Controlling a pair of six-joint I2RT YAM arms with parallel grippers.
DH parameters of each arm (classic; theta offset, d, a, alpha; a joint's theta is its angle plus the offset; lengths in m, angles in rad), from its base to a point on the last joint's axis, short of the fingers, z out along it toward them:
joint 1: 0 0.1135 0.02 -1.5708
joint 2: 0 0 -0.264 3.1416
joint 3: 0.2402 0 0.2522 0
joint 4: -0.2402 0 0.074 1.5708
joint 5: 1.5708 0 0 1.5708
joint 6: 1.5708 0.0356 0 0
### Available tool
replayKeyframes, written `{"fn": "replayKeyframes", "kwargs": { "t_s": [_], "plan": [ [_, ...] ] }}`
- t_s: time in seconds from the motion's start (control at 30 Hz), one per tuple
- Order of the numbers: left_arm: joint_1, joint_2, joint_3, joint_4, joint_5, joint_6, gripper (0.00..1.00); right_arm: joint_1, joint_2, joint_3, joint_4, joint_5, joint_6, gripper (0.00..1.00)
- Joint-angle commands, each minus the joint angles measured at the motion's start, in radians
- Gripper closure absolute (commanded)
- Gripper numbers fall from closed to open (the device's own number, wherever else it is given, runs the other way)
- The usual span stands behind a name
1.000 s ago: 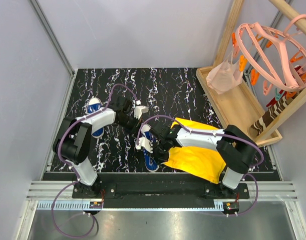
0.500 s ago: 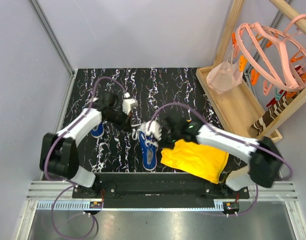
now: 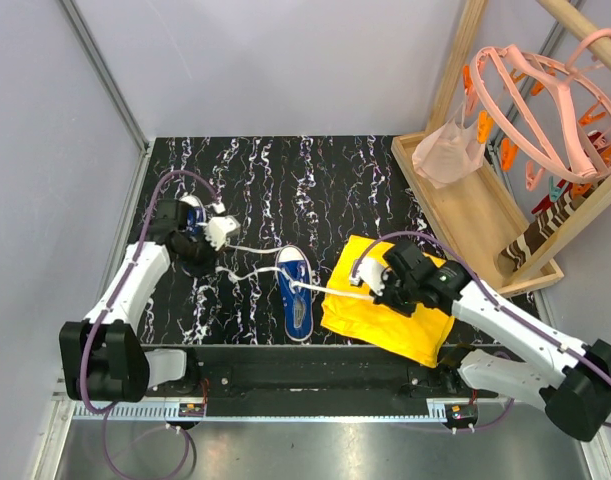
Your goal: Tie the shoes
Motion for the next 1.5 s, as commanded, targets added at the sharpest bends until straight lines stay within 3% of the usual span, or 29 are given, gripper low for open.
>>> {"fn": "replayKeyframes", "kwargs": {
  "t_s": [0.0, 0.37, 0.67, 0.8, 1.0, 1.07, 1.17, 1.23, 1.4, 1.47],
  "plan": [
    [0.068, -0.069, -0.022, -0.006, -0.073, 0.096, 1.00, -0.071, -0.088, -0.029, -0.065, 0.177, 0.055, 1.00],
    [0.175, -0.093, -0.130, 0.069, -0.216, 0.169, 1.00, -0.116, -0.048, -0.081, -0.002, 0.366, -0.005, 1.00],
    [0.315, -0.157, -0.042, 0.183, -0.176, 0.108, 1.00, -0.116, 0.004, -0.049, 0.010, 0.285, -0.022, 1.00],
    [0.320, -0.204, 0.011, 0.229, -0.163, 0.065, 1.00, -0.117, 0.021, -0.041, 0.010, 0.253, -0.030, 1.00],
    [0.321, -0.137, 0.093, 0.208, -0.190, 0.063, 1.00, -0.116, 0.039, -0.044, 0.001, 0.237, -0.040, 1.00],
    [0.326, -0.134, 0.090, 0.171, -0.110, 0.097, 1.00, -0.116, 0.038, -0.055, 0.002, 0.237, -0.045, 1.00],
    [0.326, -0.163, 0.061, 0.002, 0.102, 0.275, 1.00, -0.117, 0.044, -0.049, 0.005, 0.220, -0.043, 1.00],
    [0.314, -0.188, -0.008, -0.113, 0.162, 0.436, 1.00, -0.117, 0.065, -0.034, 0.019, 0.204, -0.053, 1.00],
    [0.278, -0.295, -0.232, -0.139, 0.100, 0.606, 1.00, -0.117, 0.146, 0.005, 0.074, 0.162, -0.086, 1.00],
    [0.260, -0.313, -0.275, -0.116, 0.052, 0.626, 1.00, -0.116, 0.172, 0.017, 0.081, 0.144, -0.085, 0.92]
  ]
}}
